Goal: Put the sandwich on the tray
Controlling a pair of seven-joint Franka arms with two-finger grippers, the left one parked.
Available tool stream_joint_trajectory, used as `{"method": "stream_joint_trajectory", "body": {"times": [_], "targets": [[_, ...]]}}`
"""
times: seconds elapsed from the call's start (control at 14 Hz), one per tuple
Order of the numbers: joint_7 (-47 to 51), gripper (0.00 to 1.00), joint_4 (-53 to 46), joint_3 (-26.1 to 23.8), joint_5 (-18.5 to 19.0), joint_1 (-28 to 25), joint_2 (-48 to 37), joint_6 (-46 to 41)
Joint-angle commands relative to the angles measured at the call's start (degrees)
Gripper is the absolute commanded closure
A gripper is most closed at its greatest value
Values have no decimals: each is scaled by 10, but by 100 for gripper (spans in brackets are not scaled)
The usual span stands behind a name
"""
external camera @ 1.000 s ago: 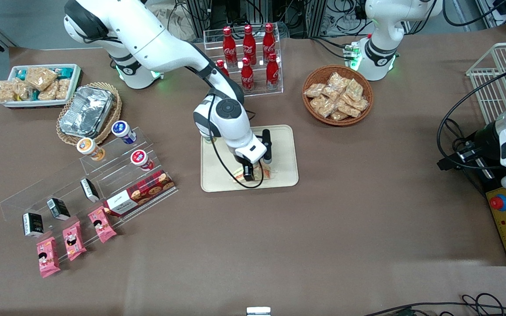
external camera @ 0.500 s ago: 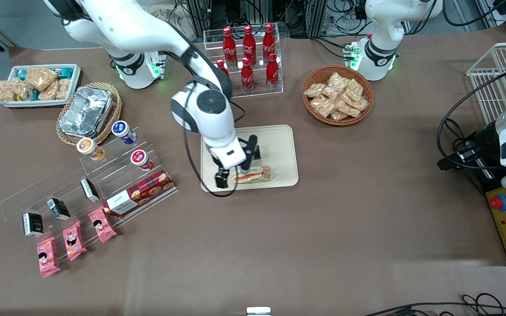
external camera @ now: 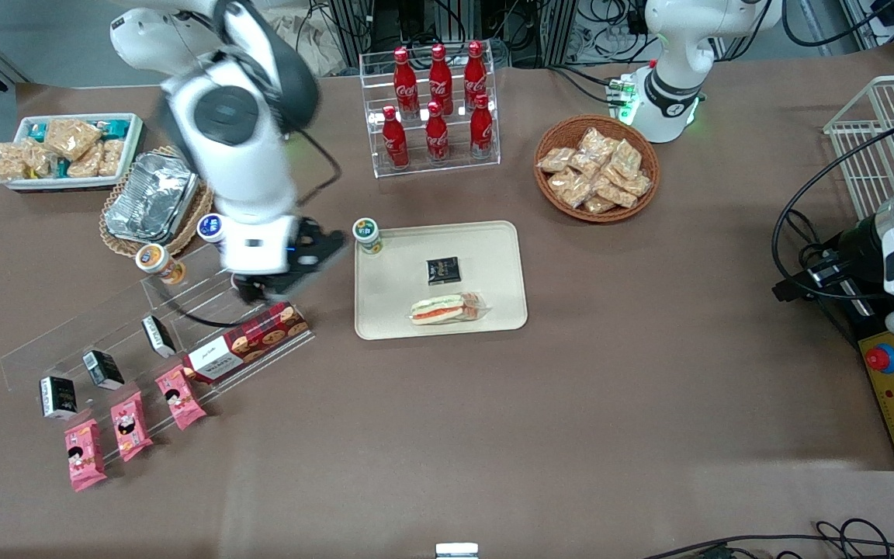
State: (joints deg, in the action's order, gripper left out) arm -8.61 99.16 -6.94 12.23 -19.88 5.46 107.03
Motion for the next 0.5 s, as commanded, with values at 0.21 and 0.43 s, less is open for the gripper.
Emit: {"method": "stream_joint_trajectory", "body": {"times": [0.21, 0.43], "targets": [[42, 1, 10, 0, -81, 135, -107, -75], [49, 1, 10, 56, -93, 164, -131, -78]]}}
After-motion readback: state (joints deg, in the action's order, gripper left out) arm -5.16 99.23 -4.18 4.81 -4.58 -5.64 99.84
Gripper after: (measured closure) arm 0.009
